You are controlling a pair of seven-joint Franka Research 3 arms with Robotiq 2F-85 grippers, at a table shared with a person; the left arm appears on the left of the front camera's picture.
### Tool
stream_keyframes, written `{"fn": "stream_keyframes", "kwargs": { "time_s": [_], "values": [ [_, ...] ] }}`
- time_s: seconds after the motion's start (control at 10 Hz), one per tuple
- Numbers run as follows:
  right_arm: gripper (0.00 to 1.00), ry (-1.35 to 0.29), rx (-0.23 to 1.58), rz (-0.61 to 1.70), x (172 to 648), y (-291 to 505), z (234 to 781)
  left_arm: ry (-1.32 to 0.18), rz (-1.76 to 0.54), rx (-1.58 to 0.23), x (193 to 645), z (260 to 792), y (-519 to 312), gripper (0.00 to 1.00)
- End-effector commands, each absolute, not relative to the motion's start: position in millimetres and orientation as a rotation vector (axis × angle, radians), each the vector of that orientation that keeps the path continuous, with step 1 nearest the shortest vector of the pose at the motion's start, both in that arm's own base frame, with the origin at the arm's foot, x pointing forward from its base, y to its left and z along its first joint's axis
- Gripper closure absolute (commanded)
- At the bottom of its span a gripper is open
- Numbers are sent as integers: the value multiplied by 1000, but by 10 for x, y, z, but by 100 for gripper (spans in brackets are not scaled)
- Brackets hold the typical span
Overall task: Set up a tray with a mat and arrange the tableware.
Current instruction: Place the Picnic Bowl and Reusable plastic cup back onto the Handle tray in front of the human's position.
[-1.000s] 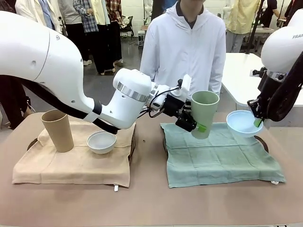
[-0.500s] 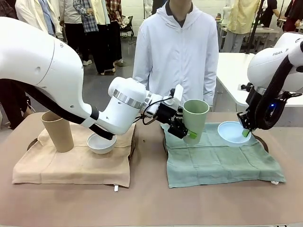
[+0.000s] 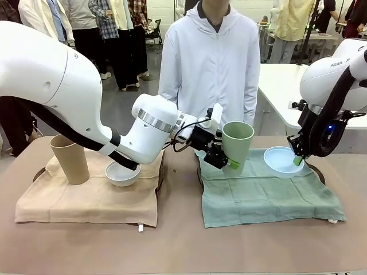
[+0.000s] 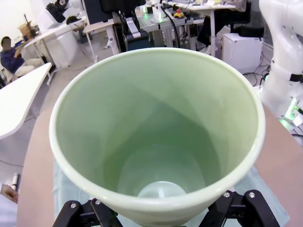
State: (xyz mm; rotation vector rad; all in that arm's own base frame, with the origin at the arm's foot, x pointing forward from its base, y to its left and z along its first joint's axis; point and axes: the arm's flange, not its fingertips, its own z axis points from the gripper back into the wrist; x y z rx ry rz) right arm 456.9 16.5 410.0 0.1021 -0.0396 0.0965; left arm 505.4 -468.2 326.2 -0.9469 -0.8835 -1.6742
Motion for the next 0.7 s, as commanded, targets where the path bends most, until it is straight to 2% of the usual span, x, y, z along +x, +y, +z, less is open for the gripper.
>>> {"fn": "stream_keyframes", "kwargs": {
  "time_s": [0.0, 0.6],
  "values": [
    [95, -19, 101, 109, 4697, 107, 3952, -862, -1678, -926, 5128, 3187, -4781, 17],
    [95, 2, 151, 166, 4919, 155, 3581, -876, -1696, -945, 5252, 2920, -4906, 17]
  ]
}}
